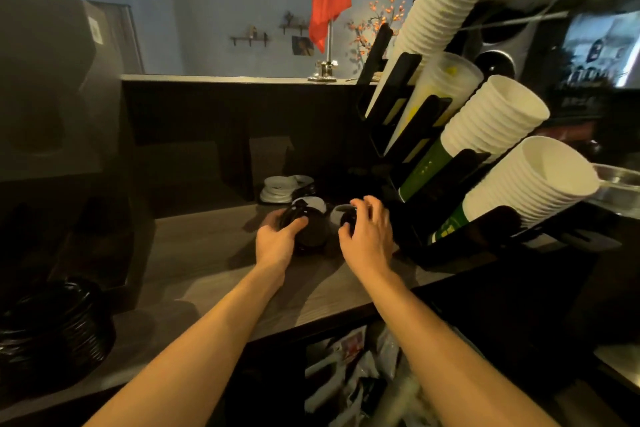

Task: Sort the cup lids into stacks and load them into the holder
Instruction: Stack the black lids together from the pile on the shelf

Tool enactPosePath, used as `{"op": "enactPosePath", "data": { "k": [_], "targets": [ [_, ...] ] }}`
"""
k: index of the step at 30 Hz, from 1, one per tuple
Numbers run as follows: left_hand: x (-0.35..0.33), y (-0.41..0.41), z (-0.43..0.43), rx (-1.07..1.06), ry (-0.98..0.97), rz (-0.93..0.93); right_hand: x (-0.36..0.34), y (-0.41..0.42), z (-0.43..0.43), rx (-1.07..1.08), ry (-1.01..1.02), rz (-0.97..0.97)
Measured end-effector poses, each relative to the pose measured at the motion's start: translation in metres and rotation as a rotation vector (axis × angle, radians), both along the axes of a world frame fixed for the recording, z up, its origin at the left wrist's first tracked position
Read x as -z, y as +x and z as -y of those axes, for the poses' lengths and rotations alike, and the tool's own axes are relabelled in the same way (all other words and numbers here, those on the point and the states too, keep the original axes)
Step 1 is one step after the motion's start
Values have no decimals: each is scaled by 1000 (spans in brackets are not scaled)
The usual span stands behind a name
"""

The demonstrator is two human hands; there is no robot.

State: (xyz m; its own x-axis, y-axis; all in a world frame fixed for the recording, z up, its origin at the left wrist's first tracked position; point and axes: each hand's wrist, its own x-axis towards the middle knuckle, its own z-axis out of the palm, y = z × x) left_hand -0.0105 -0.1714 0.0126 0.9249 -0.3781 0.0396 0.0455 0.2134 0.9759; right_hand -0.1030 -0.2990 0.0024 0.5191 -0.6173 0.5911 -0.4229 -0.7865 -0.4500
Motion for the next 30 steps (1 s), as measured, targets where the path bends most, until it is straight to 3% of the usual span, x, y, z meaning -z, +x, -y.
{"op": "enactPosePath", "data": {
  "k": [4,7,12,16,19,24,30],
  "targets": [
    [6,12,1,-34,-1,10,4,10,7,44,178,-241],
    [8,18,-2,-78,22,-32,6,18,10,41,179,-396],
    [5,22,-1,-128,50,-33,5,15,11,-72,58,-266],
    [6,28,-3,-116,39,-41,1,12,16,-325,257,-302],
    [2,44,-4,-93,81,37,2,15,24,-448,343,-225],
    [-2,61,16,-203,76,85,-1,40,42,-317,173,-5],
    [2,80,35,-185,-46,126,-26,97,87,-306,251,-142]
  ]
}}
